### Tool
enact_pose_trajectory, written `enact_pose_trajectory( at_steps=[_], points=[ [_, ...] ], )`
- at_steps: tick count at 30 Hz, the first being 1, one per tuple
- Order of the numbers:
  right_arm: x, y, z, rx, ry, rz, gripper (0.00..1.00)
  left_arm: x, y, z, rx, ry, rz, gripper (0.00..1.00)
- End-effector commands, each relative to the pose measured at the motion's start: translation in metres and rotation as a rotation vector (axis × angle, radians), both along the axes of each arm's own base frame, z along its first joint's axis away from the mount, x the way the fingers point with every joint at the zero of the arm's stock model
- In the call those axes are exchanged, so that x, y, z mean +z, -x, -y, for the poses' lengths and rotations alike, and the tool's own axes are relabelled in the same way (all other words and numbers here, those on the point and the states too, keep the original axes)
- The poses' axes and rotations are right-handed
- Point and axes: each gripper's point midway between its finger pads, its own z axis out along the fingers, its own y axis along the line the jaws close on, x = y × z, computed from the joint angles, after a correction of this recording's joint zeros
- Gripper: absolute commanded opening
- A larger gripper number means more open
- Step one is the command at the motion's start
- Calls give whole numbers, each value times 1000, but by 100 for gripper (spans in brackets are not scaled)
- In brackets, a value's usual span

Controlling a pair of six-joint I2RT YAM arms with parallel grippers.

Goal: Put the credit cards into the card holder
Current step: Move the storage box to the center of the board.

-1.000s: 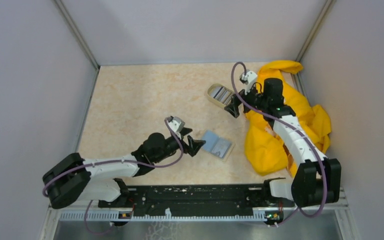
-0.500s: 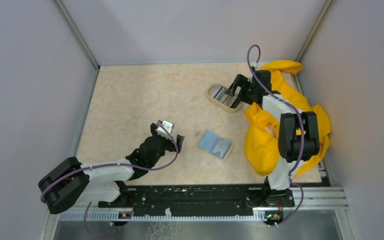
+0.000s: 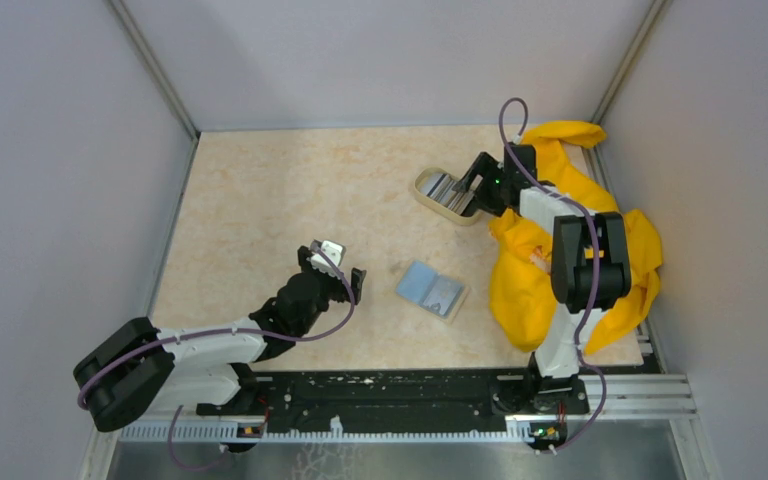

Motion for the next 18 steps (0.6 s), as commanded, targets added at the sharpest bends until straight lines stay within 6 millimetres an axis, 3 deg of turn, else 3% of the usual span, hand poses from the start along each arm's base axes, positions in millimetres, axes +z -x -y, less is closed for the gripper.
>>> enact_pose_trajectory(
  at_steps=[1, 7, 18],
  points=[
    [5, -15, 17, -92, 48, 3, 83, 5, -3, -1, 14, 3, 16, 99],
    [3, -16, 46, -148, 206, -7, 83, 5, -2, -2, 16, 7, 17, 99],
    [2, -15, 65, -117, 304, -8, 82, 4, -4, 0, 14, -3, 11, 99]
  ],
)
